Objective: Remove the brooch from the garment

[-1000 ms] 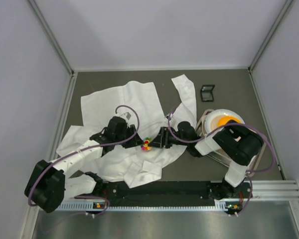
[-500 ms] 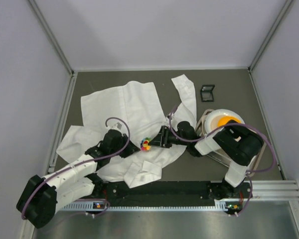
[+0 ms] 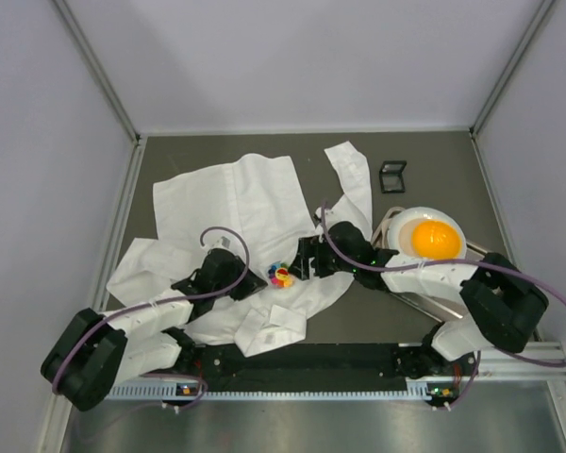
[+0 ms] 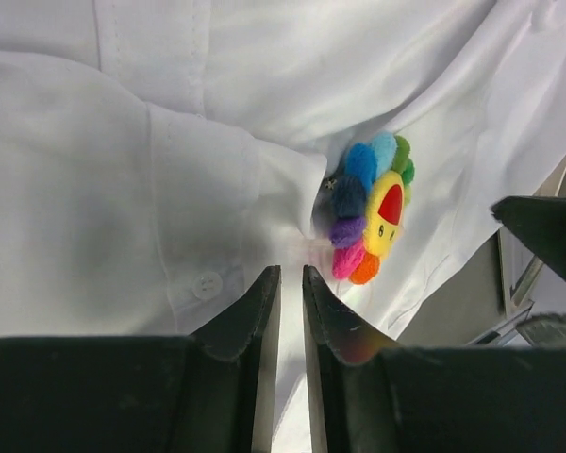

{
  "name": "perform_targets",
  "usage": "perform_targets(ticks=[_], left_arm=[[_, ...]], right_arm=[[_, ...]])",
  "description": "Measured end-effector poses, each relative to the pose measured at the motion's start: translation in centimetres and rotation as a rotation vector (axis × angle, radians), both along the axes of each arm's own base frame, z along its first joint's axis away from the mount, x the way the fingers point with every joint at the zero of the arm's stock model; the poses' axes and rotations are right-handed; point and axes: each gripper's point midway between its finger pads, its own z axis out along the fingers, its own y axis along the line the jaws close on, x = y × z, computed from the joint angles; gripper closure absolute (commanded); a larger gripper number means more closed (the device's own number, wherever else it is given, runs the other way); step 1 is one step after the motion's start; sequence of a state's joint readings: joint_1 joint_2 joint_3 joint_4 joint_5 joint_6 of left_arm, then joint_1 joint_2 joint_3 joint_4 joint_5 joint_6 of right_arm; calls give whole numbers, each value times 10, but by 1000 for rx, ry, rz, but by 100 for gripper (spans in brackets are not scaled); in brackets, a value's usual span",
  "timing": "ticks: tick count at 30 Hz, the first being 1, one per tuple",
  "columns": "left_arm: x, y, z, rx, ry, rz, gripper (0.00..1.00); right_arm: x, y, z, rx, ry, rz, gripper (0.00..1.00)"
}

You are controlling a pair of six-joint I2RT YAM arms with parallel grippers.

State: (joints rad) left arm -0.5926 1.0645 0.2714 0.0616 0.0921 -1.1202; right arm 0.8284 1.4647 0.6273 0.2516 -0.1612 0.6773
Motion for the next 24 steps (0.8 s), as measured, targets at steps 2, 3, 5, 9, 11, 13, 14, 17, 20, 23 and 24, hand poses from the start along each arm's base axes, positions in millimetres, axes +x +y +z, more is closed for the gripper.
perform_targets(ticks=[2, 3, 5, 9, 11, 13, 14, 17, 20, 23, 24], left_arm=[[2, 0, -4, 6, 3, 3, 79], [3, -1, -5, 7, 4, 3, 79], [5, -3, -6, 3, -1, 2, 79], [12, -9, -4, -19, -26, -3, 79], [15, -13, -4, -33, -32, -12, 79], [16, -17, -4, -46, -35, -23, 79], [16, -19, -4, -54, -36, -30, 79], [18, -24, -1, -75, -47, -45, 79], [20, -28, 5, -98, -67, -56, 79], [23, -31, 11, -111, -85, -62, 78], [24, -32, 12, -113, -89, -63, 78]], right_arm=[[0, -2, 9, -74, -73, 39, 16], [-1, -3, 11, -106, -105, 62, 16], [-3, -5, 13, -179, -166, 96, 17], [-14, -7, 7, -330, -262, 182, 22], [-14, -6, 3, -386, -300, 211, 25], [-12, -8, -6, -449, -335, 238, 27], [-11, -9, -10, -473, -346, 248, 27], [-10, -12, -21, -528, -383, 283, 27], [-10, -7, -22, -512, -440, 310, 26], [-12, -2, -23, -491, -491, 334, 25], [-13, 1, -22, -479, -506, 343, 25]])
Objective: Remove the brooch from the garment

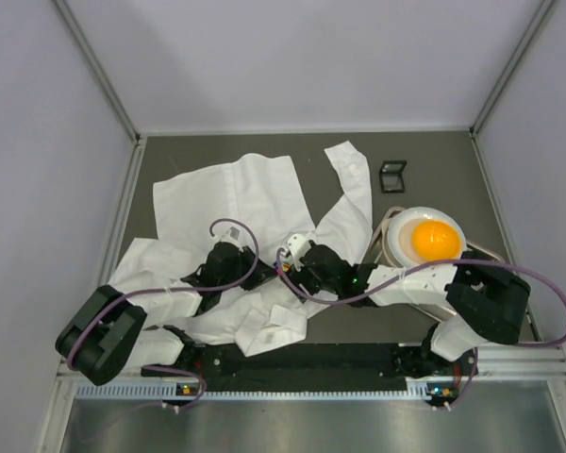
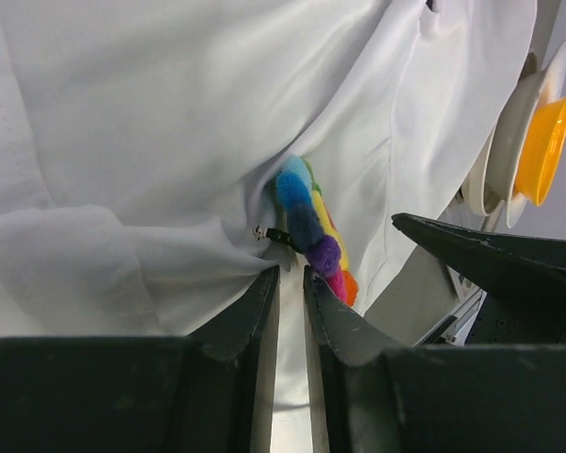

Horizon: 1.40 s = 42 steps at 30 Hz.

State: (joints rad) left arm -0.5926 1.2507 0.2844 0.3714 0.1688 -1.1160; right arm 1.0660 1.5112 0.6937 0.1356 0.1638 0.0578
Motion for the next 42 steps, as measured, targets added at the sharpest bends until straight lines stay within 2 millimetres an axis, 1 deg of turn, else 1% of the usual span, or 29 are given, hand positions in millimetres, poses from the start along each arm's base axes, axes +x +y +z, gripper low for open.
perform_targets(ticks=[4, 6, 9, 10, 12, 14, 15, 17, 18, 20, 21, 24, 27, 28, 30, 32, 35, 36, 37, 42], left_arm=[[2, -2, 4, -6, -14, -5, 78], [3, -2, 6, -8, -21, -6, 78], [4, -3, 9, -13, -34, -8, 78], [4, -3, 11, -15, -38, -8, 77], [5, -3, 12, -18, -43, -8, 77], [5, -3, 13, -18, -46, -9, 77], [5, -3, 13, -18, -47, -10, 77], [5, -3, 12, -15, -49, -9, 77], [5, -3, 12, -14, -50, -9, 77], [5, -2, 12, -11, -51, -10, 77], [5, -2, 12, -9, -51, -10, 77], [5, -1, 14, -6, -61, -10, 76], [5, 3, 19, 9, -84, -5, 74], [5, 5, 20, 20, -92, -2, 69], [4, 14, 24, 63, -112, 9, 65], [6, 23, 31, 106, -144, 32, 62], [9, 33, 43, 143, -194, 55, 63], [9, 35, 45, 151, -203, 56, 64], [8, 36, 46, 159, -204, 55, 65], [3, 41, 39, 193, -181, 48, 71]], right_arm=[[3, 12, 10, 42, -52, 41, 26], [6, 16, 11, 51, -70, 50, 28], [9, 21, 4, 41, -73, 58, 39], [9, 22, -1, 30, -69, 60, 45], [11, 23, -8, 16, -67, 61, 51], [13, 21, -12, 5, -70, 50, 54], [14, 21, -12, 5, -75, 43, 57], [18, 21, -9, 10, -90, 29, 60], [20, 22, -7, 16, -99, 21, 64], [23, 23, -4, 25, -115, 8, 67], [24, 23, -3, 30, -121, 2, 72], [26, 23, -1, 37, -125, -8, 78], [27, 25, 1, 51, -117, -27, 80], [28, 25, 2, 59, -113, -37, 80], [27, 26, 2, 73, -98, -56, 82], [26, 27, 2, 88, -76, -75, 83], [24, 27, 0, 104, -40, -103, 84], [23, 28, 0, 112, -29, -111, 87], [23, 28, 0, 118, -18, -120, 87], [21, 31, 1, 167, 31, -169, 87]])
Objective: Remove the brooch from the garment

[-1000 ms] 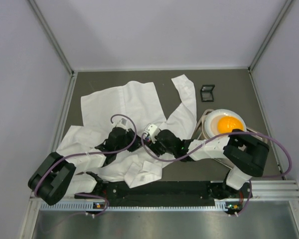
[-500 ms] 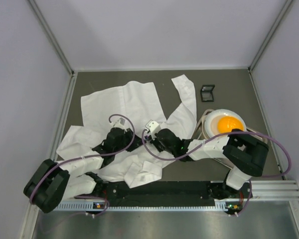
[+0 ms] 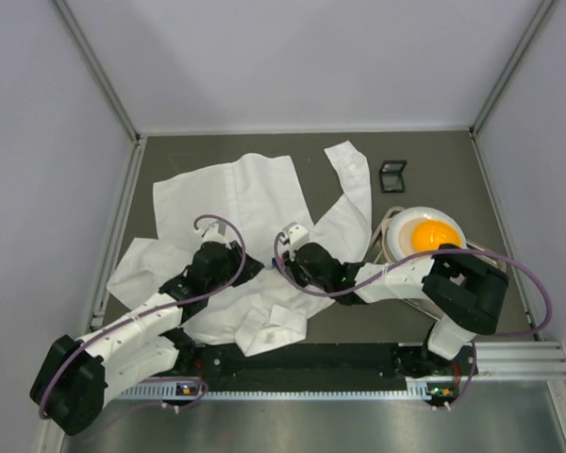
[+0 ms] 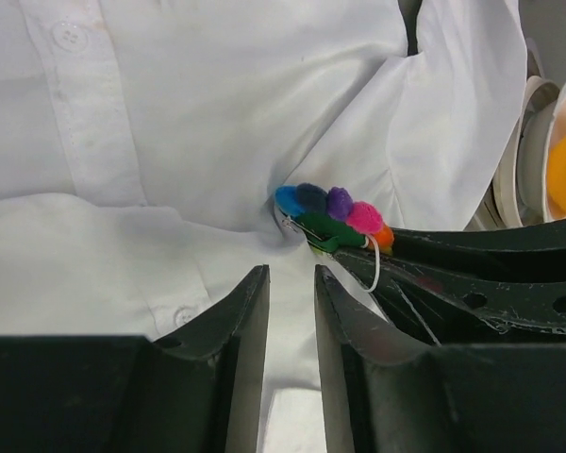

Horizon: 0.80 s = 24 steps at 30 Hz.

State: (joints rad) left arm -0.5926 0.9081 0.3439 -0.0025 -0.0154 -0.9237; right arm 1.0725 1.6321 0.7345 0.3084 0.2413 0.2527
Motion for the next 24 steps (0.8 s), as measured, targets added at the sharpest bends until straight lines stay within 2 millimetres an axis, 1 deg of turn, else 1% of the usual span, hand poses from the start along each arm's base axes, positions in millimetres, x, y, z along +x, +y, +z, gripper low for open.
perform_targets(ticks=[4, 8, 10, 12, 17, 24], left_arm=[[0, -5, -7, -3, 21, -19, 72], [-3, -10, -29, 20, 94, -48, 76], [-6, -11, -42, 37, 135, -55, 76], [-8, -12, -49, 42, 161, -57, 76], [-7, -15, -52, 20, 165, -53, 79], [-11, -16, -58, 1, 187, -54, 79]], right_arm=[[0, 4, -2, 42, 32, -39, 87], [2, 4, -7, 76, 45, -77, 87], [2, 2, -7, 93, 45, -96, 87], [4, 1, -8, 105, 42, -111, 87], [6, 0, -6, 127, 33, -131, 86], [9, 1, -2, 150, 15, -142, 85]])
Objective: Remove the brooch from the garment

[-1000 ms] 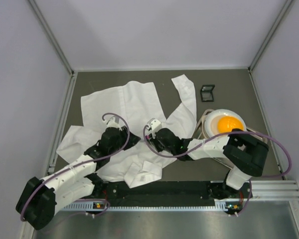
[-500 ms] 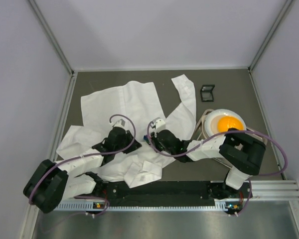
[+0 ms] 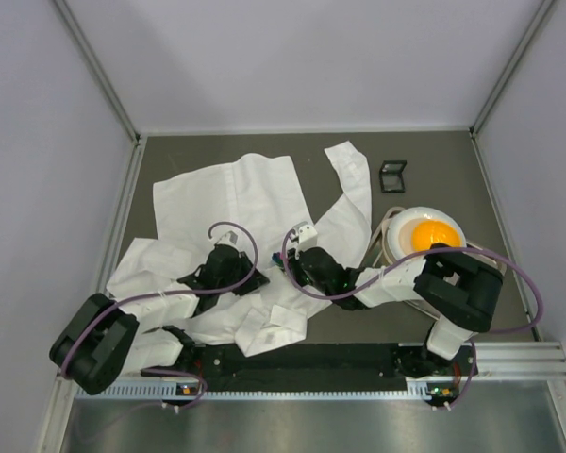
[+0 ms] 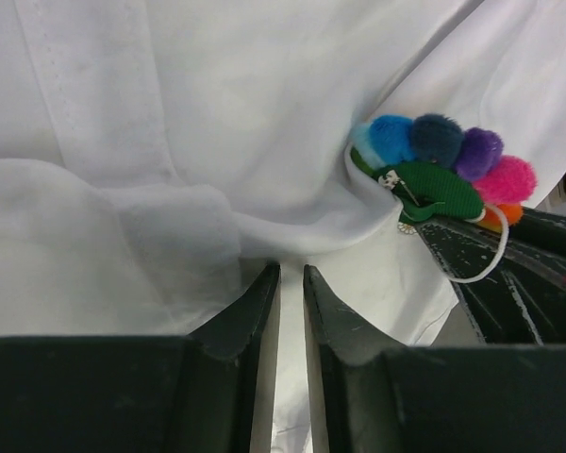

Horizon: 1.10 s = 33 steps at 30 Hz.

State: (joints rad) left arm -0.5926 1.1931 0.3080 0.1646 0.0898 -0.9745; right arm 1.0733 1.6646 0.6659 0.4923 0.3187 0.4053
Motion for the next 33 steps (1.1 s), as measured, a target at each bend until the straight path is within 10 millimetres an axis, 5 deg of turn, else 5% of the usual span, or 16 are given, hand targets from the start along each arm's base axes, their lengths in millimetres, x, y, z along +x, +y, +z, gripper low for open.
perform_targets(ticks=[9, 25, 33], left_arm=[[-5, 2, 4, -16, -12, -1, 76], [25, -7, 67, -103, -142, 30, 30], [54, 11, 71, -206, -129, 134, 44]], right_arm=[[1, 2, 1, 7, -4, 2, 85], [-1, 12, 5, 75, 7, 16, 86], [-5, 11, 0, 90, 24, 16, 85]])
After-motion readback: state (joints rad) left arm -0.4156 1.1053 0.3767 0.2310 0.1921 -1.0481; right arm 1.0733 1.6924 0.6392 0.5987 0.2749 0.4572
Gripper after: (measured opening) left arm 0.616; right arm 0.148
